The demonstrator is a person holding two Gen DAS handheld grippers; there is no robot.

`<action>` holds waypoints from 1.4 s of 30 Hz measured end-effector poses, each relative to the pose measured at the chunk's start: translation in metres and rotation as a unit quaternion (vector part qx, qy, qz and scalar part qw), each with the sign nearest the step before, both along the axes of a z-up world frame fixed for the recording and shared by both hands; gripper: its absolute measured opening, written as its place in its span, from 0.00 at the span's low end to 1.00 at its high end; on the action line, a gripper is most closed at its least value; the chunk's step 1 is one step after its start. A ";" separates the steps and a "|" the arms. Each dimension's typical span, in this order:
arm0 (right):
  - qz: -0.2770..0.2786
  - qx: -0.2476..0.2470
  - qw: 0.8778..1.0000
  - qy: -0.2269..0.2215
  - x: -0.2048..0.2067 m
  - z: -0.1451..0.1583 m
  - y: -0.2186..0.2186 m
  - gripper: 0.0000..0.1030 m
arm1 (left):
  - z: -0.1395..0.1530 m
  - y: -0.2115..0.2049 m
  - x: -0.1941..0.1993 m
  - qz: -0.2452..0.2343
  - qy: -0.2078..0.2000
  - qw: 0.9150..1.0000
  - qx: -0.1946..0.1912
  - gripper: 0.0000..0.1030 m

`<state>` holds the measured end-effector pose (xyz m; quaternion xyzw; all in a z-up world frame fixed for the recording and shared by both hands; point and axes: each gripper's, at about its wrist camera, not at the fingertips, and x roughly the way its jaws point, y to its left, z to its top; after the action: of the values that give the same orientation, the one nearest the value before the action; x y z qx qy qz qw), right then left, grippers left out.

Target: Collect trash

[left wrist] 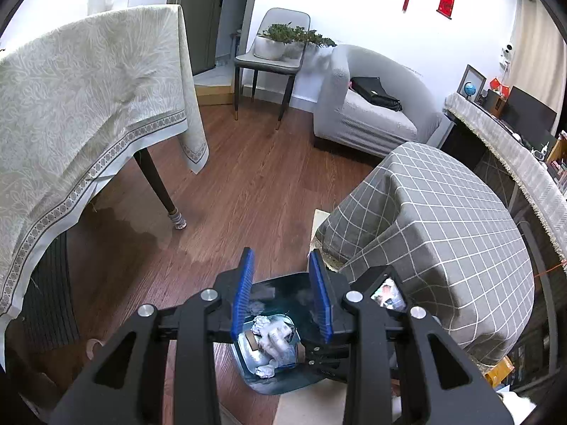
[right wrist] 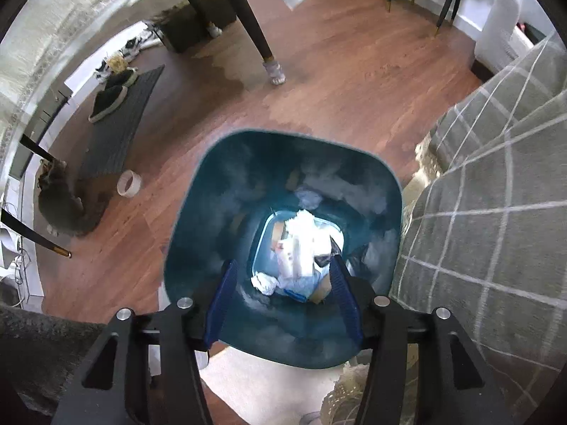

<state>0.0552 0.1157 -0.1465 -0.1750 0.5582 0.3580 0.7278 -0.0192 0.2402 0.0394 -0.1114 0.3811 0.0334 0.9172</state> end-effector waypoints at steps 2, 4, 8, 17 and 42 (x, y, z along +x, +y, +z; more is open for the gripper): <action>0.000 0.018 1.000 -0.017 -0.002 0.020 -0.001 0.53 | 0.005 -0.001 0.001 0.002 0.000 1.000 0.009 0.33; -0.005 0.037 0.998 -0.048 -0.006 0.048 -0.008 0.53 | 0.015 -0.003 -0.001 -0.003 -0.011 1.000 0.029 0.34; -0.029 0.084 0.991 -0.104 -0.012 0.108 -0.038 0.53 | 0.032 -0.007 -0.010 -0.006 -0.032 0.998 0.045 0.38; -0.146 0.127 0.954 -0.228 -0.031 0.195 -0.155 0.77 | 0.038 -0.028 -0.046 0.008 -0.051 0.998 0.048 0.76; -0.282 0.126 0.914 -0.263 -0.101 0.199 -0.326 0.95 | 0.006 -0.082 -0.106 0.042 -0.060 0.992 0.098 0.95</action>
<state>-0.0461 -0.2103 0.0522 -0.0051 0.3234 0.1463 0.9349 -0.1252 0.1586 0.0458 -0.0383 0.3154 0.1027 0.9426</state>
